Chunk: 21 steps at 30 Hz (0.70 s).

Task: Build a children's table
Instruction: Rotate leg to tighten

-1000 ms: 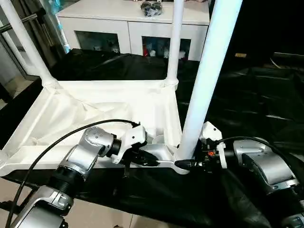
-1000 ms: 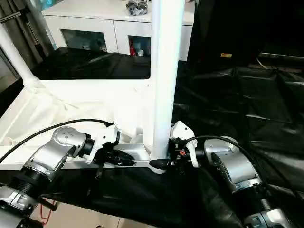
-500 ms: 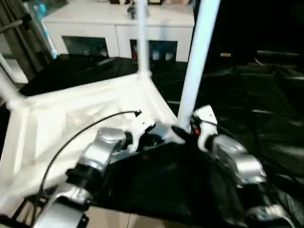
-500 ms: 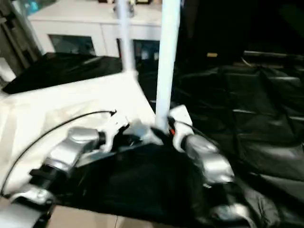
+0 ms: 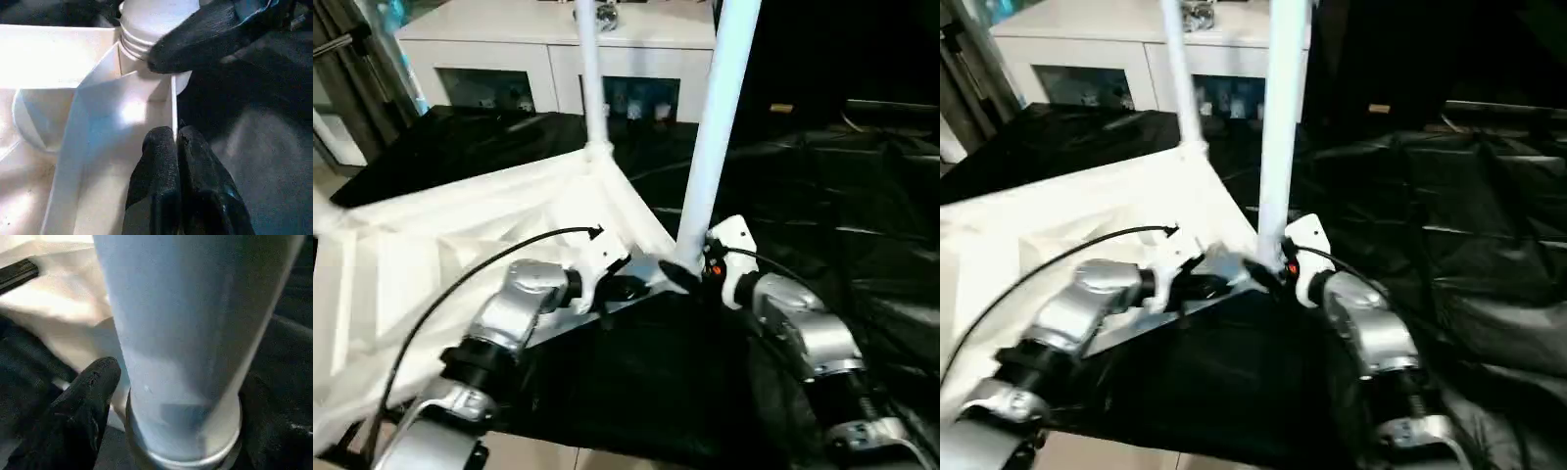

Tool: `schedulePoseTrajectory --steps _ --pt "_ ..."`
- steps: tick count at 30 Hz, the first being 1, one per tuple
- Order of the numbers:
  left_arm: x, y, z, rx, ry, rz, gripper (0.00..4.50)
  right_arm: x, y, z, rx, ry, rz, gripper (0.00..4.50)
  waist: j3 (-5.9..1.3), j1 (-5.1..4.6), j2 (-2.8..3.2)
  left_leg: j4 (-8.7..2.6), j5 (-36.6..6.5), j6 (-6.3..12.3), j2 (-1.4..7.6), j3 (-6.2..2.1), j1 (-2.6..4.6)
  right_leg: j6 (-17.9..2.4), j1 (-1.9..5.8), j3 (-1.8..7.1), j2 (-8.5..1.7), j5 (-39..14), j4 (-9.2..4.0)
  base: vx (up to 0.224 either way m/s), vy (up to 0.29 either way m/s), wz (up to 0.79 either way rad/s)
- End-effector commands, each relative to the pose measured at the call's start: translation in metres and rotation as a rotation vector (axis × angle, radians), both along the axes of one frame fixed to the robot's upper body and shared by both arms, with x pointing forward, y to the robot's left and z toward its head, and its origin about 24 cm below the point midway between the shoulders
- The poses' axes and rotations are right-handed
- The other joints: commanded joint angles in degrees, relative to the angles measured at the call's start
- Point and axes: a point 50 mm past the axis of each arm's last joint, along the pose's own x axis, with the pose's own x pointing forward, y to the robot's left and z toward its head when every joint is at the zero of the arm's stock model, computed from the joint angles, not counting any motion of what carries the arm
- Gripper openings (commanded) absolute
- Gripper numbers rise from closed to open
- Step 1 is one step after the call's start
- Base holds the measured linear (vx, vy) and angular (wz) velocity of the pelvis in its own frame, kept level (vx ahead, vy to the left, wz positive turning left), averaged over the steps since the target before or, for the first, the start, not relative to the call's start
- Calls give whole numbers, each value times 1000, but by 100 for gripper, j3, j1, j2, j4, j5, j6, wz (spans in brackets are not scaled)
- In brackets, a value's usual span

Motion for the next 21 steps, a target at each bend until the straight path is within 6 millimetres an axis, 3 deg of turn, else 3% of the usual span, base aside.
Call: schedulePoseTrajectory --steps 1,5,7,8,10,13,16,21 --pt "-7 -17 8 -44 -17 -129 0 -14 31 3 63 13 226 365 -324 48 -43 -332 -833 400 82 18 -10 -1498 343 188 -265 -375 -385 0 0 0" --pt "-18 -2 11 -32 30 -280 0 -29 17 6 54 77 423 365 -316 133 13 -323 -861 440 113 43 22 -1631 317 186 -247 -108 -346 0 0 0" --pt "-18 1 10 -19 39 -288 0 -32 14 5 43 85 457 365 -312 156 5 -331 -949 409 117 40 26 -1634 323 176 -249 -234 -357 0 0 0" --pt "-19 4 8 -4 46 -295 0 -36 11 5 38 112 509 351 -290 189 -44 -343 -1083 345 118 47 33 -1586 313 188 -260 -520 -385 0 0 0" --pt "-18 6 7 2 50 -298 0 -40 8 6 37 135 546 333 -286 234 -23 -345 -1137 301 124 46 50 -1534 301 201 -265 -710 -391 0 0 0" --pt "-19 7 8 1 56 -305 0 -42 7 6 36 154 575 316 -284 246 -36 -353 -1160 226 120 35 34 -1467 304 206 -277 -897 -398 0 0 0" --pt "-19 8 6 6 58 -304 0 -44 4 4 18 162 581 291 -289 239 31 -351 -1224 155 108 24 36 -1428 303 206 -275 -923 -408 0 0 0" --pt "-18 4 2 0 53 -260 0 -50 4 3 58 173 561 265 -306 255 -51 -334 -1010 219 104 26 20 -1432 323 205 -264 -690 -379 0 0 0"
